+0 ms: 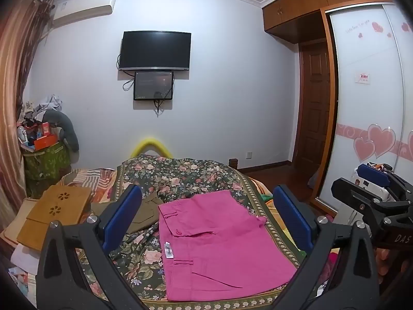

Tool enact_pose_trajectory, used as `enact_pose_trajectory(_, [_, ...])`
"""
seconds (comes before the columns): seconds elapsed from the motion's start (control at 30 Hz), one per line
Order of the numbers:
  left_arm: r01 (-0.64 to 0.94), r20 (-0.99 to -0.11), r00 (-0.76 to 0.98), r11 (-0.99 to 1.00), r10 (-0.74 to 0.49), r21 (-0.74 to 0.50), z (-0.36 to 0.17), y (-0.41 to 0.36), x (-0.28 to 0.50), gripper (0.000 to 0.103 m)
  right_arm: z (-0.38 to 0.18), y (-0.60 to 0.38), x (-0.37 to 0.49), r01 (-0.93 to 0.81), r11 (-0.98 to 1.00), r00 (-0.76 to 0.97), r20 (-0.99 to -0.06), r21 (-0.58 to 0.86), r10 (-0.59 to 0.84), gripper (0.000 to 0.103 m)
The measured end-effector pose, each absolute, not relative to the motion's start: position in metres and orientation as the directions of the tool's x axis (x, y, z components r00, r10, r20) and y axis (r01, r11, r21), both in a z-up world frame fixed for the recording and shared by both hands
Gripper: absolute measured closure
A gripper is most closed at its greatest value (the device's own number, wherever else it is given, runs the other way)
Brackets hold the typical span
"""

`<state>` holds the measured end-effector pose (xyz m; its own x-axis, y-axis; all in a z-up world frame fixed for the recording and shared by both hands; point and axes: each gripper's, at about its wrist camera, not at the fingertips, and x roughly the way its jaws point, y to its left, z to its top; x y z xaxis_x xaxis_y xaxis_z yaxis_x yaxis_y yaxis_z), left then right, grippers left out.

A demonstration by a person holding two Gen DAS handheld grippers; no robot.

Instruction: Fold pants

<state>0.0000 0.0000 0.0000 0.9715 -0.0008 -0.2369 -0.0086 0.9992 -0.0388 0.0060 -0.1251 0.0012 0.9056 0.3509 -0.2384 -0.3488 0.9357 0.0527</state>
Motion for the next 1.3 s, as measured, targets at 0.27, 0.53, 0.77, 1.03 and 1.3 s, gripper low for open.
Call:
enact_pose_trajectory(0.27, [-0.007,-0.233,0.973,0.999,-0.001,-0.035,0.0031,-0.0026,0.004,0.0,0.0043,-0.1248,0.0061,-0.35,0.935,0.906,-0.236,0.052,0.352,0.0])
enact_pose_trajectory(0.53, [-0.009,-0.227,0.974,0.999,0.001,-0.037,0.0059,0.0008,-0.0005,0.0,0.008,-0.1243,0.0036,-0.35,0.936,0.907,-0.231,0.045,0.351,0.0])
enact_pose_trajectory(0.77, [-0.012,-0.221,0.975,0.999,0.006,-0.029,0.0063,0.0003,-0.0028,0.0,0.0087,-0.1255,0.0029,-0.352,0.935,0.907,-0.231,0.046,0.353,0.0])
enact_pose_trajectory(1.03, [-0.016,-0.224,0.974,1.0,0.01,-0.026,0.0073,-0.0013,-0.0028,0.0,0.0089,-0.1259,0.0025,-0.352,0.935,0.907,-0.231,0.045,0.352,0.0])
enact_pose_trajectory(1.3, [-0.017,-0.235,0.972,1.0,0.018,0.006,0.0059,-0.008,-0.0036,0.0,0.0085,-0.1264,0.0036,-0.347,0.937,0.907,-0.235,0.047,0.348,0.0])
